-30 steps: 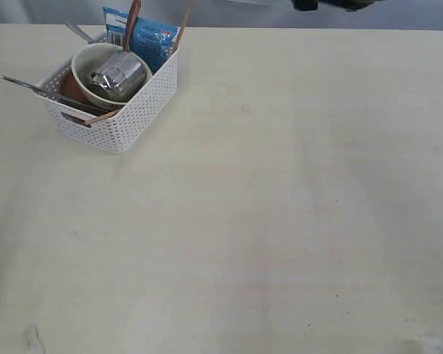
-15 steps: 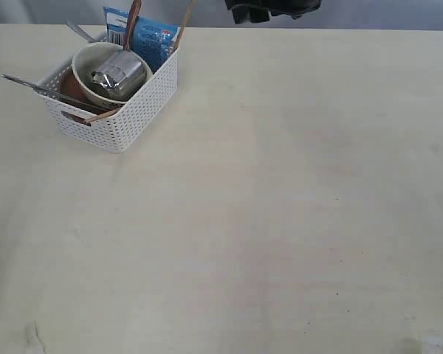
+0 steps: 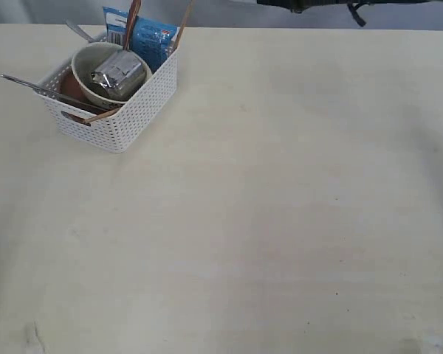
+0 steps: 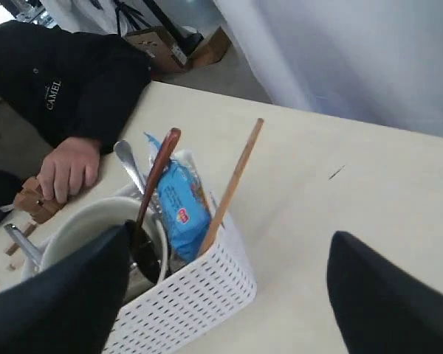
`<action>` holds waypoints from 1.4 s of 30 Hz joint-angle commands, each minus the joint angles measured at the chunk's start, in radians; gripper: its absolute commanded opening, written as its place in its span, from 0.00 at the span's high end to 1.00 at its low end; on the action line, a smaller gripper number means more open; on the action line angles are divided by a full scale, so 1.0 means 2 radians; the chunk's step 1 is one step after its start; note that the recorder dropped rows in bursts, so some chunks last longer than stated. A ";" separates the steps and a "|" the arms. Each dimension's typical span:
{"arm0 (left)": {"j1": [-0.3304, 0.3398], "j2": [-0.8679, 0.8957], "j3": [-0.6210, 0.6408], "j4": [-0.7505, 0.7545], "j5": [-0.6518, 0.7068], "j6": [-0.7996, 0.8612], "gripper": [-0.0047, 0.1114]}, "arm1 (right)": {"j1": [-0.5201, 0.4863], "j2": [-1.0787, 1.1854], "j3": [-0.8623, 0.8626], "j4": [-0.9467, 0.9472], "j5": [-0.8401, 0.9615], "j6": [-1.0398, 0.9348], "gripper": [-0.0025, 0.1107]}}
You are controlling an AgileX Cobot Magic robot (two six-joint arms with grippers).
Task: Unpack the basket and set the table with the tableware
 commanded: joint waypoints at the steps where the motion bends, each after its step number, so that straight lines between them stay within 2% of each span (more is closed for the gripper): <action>1: 0.001 -0.002 0.002 -0.001 -0.002 0.000 0.96 | 0.004 0.058 -0.063 0.021 0.007 -0.021 0.35; 10: 0.001 -0.002 0.002 -0.001 -0.002 0.000 0.96 | 0.005 0.117 -0.134 0.046 0.062 -0.020 0.35; 23: 0.001 -0.002 0.002 0.000 -0.002 0.000 0.96 | 0.011 0.117 -0.136 0.058 0.079 -0.010 0.35; 28: 0.001 -0.002 0.002 0.000 -0.002 0.000 0.96 | 0.008 0.111 -0.136 -0.003 0.113 0.024 0.35; 36: 0.001 -0.002 0.002 0.001 -0.002 0.002 0.96 | 0.008 0.111 -0.136 -0.010 0.127 0.031 0.35; 37: 0.001 -0.002 0.002 0.029 -0.014 0.017 0.96 | 0.008 0.111 -0.136 -0.010 0.127 0.031 0.35; 40: 0.001 -0.002 0.002 -0.032 -0.101 -0.003 0.96 | 0.008 0.111 -0.136 -0.010 0.128 0.031 0.35; 42: 0.001 -0.002 0.002 -0.038 -0.184 -0.012 0.96 | 0.008 0.111 -0.136 -0.010 0.128 0.032 0.35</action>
